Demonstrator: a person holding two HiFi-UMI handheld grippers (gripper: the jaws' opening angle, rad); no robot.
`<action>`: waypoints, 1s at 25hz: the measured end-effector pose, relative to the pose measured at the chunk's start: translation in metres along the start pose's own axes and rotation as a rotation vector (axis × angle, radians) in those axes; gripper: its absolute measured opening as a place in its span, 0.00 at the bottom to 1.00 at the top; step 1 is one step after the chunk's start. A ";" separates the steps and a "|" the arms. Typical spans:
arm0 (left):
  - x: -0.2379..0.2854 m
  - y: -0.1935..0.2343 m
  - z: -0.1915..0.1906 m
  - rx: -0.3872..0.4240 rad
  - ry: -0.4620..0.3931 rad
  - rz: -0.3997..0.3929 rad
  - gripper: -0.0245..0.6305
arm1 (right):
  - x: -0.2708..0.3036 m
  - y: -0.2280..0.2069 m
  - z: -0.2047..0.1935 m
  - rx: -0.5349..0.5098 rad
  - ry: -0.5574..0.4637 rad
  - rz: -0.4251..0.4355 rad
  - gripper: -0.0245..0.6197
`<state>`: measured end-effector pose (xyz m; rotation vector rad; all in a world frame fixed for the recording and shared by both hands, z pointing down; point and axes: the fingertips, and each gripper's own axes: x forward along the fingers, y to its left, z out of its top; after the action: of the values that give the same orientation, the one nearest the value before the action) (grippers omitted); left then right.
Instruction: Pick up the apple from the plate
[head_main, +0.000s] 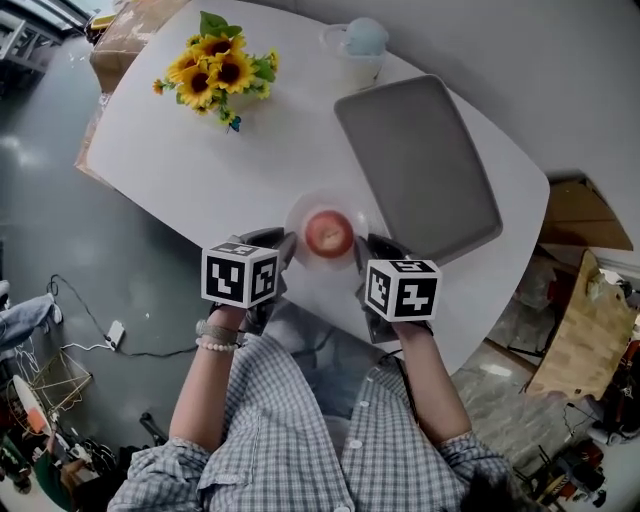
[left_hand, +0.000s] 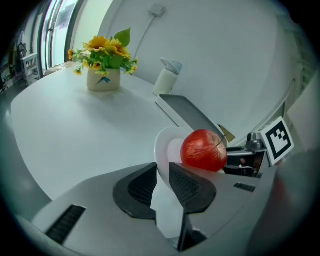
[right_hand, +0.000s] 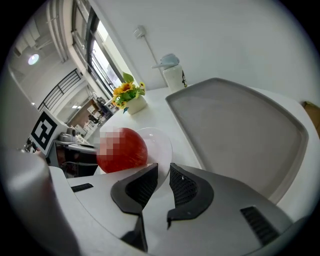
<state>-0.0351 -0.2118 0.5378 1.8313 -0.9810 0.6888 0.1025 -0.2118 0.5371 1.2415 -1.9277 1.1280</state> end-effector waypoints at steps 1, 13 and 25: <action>0.000 0.003 -0.004 0.007 0.008 0.008 0.16 | 0.003 0.002 -0.003 -0.012 0.006 -0.004 0.16; 0.011 0.030 -0.026 0.046 0.034 -0.001 0.16 | 0.025 0.013 -0.022 -0.071 0.014 -0.017 0.16; -0.023 0.044 -0.016 0.032 -0.058 -0.044 0.15 | -0.015 0.012 0.023 -0.125 -0.189 -0.057 0.16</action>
<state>-0.0854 -0.2011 0.5464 1.9042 -0.9689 0.6305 0.0969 -0.2232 0.5102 1.3654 -2.0527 0.8740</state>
